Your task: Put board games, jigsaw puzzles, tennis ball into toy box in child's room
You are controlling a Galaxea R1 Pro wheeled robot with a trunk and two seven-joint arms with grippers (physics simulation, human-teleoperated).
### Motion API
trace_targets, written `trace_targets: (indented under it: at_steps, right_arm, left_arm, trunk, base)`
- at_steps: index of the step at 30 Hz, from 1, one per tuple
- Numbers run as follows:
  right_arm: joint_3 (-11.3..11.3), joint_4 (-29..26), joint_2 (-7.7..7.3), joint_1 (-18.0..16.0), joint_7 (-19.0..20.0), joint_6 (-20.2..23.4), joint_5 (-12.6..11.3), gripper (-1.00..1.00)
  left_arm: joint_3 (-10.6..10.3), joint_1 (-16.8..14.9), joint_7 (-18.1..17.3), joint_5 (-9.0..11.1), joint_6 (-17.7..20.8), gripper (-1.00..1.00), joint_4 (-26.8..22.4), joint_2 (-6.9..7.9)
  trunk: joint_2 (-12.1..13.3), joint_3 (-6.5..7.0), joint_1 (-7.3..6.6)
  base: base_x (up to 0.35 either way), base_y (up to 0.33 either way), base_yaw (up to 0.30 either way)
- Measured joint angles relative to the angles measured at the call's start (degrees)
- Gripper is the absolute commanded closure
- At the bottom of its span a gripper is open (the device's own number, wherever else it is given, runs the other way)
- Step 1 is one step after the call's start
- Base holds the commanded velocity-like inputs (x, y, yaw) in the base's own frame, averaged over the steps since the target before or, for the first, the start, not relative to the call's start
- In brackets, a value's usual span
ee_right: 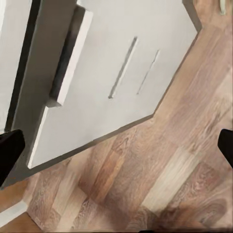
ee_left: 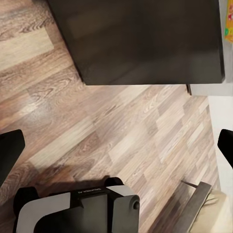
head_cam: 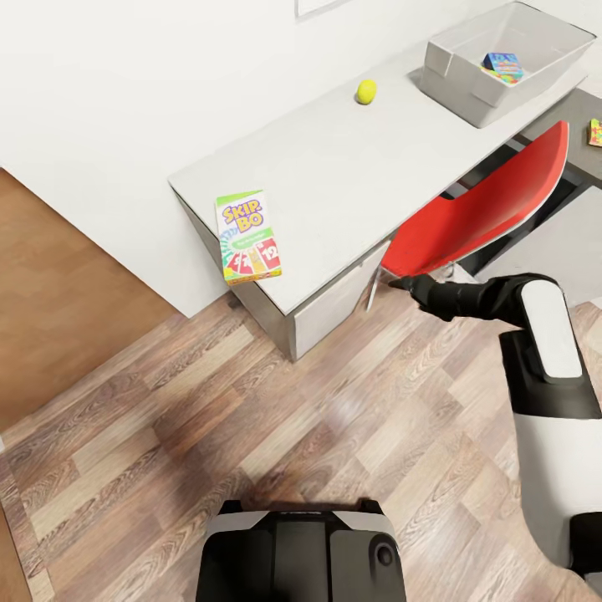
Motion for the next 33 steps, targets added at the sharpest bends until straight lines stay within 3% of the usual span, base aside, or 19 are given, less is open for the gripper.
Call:
trace_targets:
  at_steps: [3,7,11,15,18,20,23,25,26,29,30,33]
  right_arm:
    - [-0.43,0.04,-3.99,1.38,-0.03,-0.05,-3.62,-1.00]
    - [-0.61,0.39,-7.20,2.00,-0.07,-0.08,-5.14,-1.00]
    - [-0.51,1.50,-8.18,2.67,-0.27,-0.07,-5.41,-1.00]
    - [0.37,3.09,-7.98,6.87,-0.72,0.04,-5.25,-1.00]
    - [4.15,4.20,-7.46,12.54,-1.26,0.04,-3.38,-1.00]
    - [7.04,6.21,-6.47,15.44,-1.38,-1.45,0.35,-1.00]
    - [12.43,12.91,-3.71,19.39,-1.19,-9.32,13.55,-1.00]
    - [14.07,15.21,-2.70,20.46,-1.00,-12.12,18.26,-1.00]
    - [15.29,17.25,-1.58,21.40,-0.87,-14.47,22.06,-1.00]
    - [16.77,21.22,1.06,22.99,-0.73,-18.45,27.19,-1.00]
    - [17.28,24.19,2.89,23.58,-0.57,-21.11,28.95,-1.00]
    - [17.94,29.38,4.97,24.04,0.03,-25.27,30.58,-1.00]
  left_arm:
    - [0.00,-0.02,0.00,0.01,0.04,-1.00,0.00,-0.10]
    - [0.07,-0.02,-0.01,0.01,0.06,-1.00,0.01,-0.19]
    - [0.08,-0.03,-0.01,-0.01,0.02,-1.00,0.01,-0.40]
    - [0.04,-0.03,-0.01,-0.09,-0.06,-1.00,0.01,-1.21]
    - [-0.13,-0.03,-0.01,-0.16,-0.17,-1.00,0.01,-2.32]
    - [-0.21,-0.03,-0.01,-0.21,-0.26,-1.00,0.04,-3.49]
    - [-0.36,-0.02,4.69,-0.33,-0.41,-1.00,0.03,-6.00]
    - [-0.43,-0.03,6.89,-0.32,-0.49,-1.00,0.02,-6.89]
    - [-0.48,-0.02,8.96,-0.38,-0.75,-1.00,0.02,-7.81]
    - [-0.54,-0.03,12.74,-0.42,-1.70,-1.00,0.02,-9.54]
    - [-0.56,-0.01,15.07,-0.46,-2.28,-1.00,0.02,-10.53]
    - [-0.57,-0.02,18.09,-0.46,-2.69,-1.00,0.01,-12.64]
  trunk:
    - [0.00,0.00,0.00]
    - [0.00,0.00,0.00]
    - [0.00,0.00,0.00]
    - [0.00,0.00,0.00]
    - [0.01,0.00,0.00]
    - [0.01,0.00,0.00]
    - [0.01,0.00,0.01]
    - [0.01,0.00,0.00]
    - [0.01,0.00,0.01]
    - [0.00,0.00,0.00]
    - [0.01,-0.01,0.01]
    - [0.01,0.00,0.01]
  base:
    - [0.000,0.000,0.000]
    - [0.000,0.000,0.000]
    - [0.000,0.000,0.000]
    - [0.000,0.000,0.000]
    - [0.000,0.000,0.000]
    - [0.000,0.000,0.000]
    - [0.000,0.000,0.000]
    - [0.000,0.000,0.000]
    - [0.000,0.000,0.000]
    - [0.000,0.000,0.000]
    - [0.000,0.000,0.000]
    - [0.000,0.000,0.000]
